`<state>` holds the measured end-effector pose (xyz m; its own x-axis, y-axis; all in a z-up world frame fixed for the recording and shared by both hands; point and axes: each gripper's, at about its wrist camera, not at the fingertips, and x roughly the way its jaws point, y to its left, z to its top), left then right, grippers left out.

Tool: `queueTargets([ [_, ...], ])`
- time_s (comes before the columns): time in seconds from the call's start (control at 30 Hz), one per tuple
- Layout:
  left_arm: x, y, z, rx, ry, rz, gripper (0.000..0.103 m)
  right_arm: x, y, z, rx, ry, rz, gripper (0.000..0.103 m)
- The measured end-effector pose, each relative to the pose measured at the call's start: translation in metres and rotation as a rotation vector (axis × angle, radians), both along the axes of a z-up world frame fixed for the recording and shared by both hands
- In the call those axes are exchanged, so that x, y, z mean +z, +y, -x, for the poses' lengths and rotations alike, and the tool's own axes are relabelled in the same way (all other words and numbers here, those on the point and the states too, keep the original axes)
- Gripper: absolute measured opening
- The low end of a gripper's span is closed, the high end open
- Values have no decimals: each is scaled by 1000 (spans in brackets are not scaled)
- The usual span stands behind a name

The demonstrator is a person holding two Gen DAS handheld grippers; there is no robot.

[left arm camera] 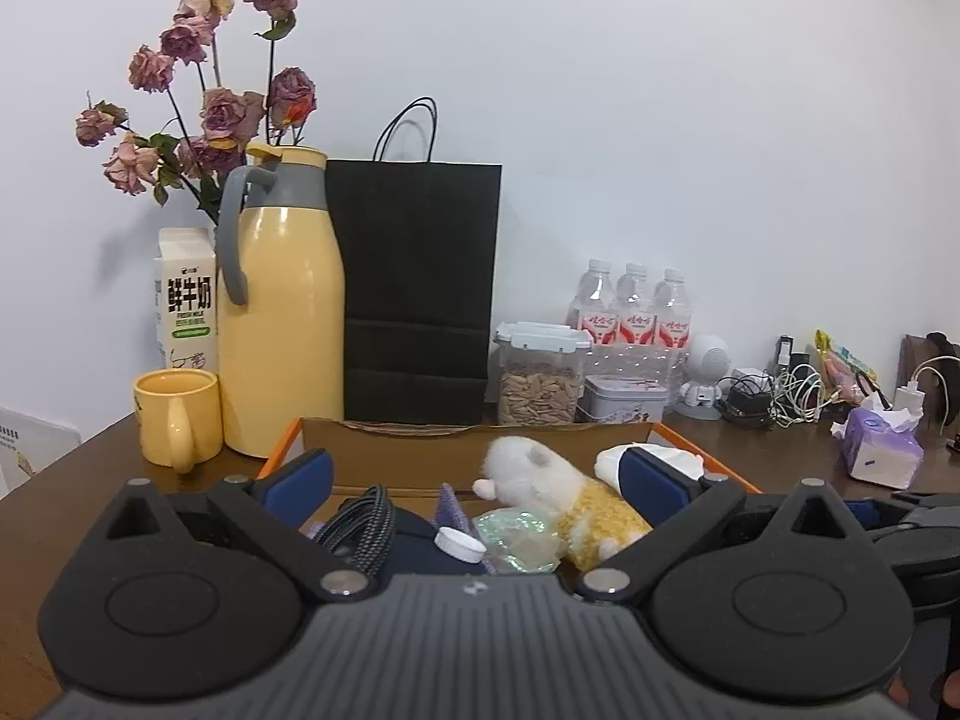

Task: Organize objects
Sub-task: 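Withdraw both tools from the box toward the table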

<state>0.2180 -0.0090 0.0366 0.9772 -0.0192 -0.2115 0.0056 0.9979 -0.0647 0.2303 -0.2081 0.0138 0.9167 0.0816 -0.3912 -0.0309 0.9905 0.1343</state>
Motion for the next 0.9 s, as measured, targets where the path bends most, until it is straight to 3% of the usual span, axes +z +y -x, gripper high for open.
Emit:
queueTargets([
  [0.2, 0, 3, 11, 18, 4, -15, 103, 4, 0, 10, -11, -24, 21, 103],
  [0.5, -14, 2, 41, 2, 108, -50, 103, 2, 0, 44, -19, -6, 75, 103],
  [0.9, -55, -24, 56, -76, 355, -117, 103, -20, -1, 70, -44, 88, 132, 103],
])
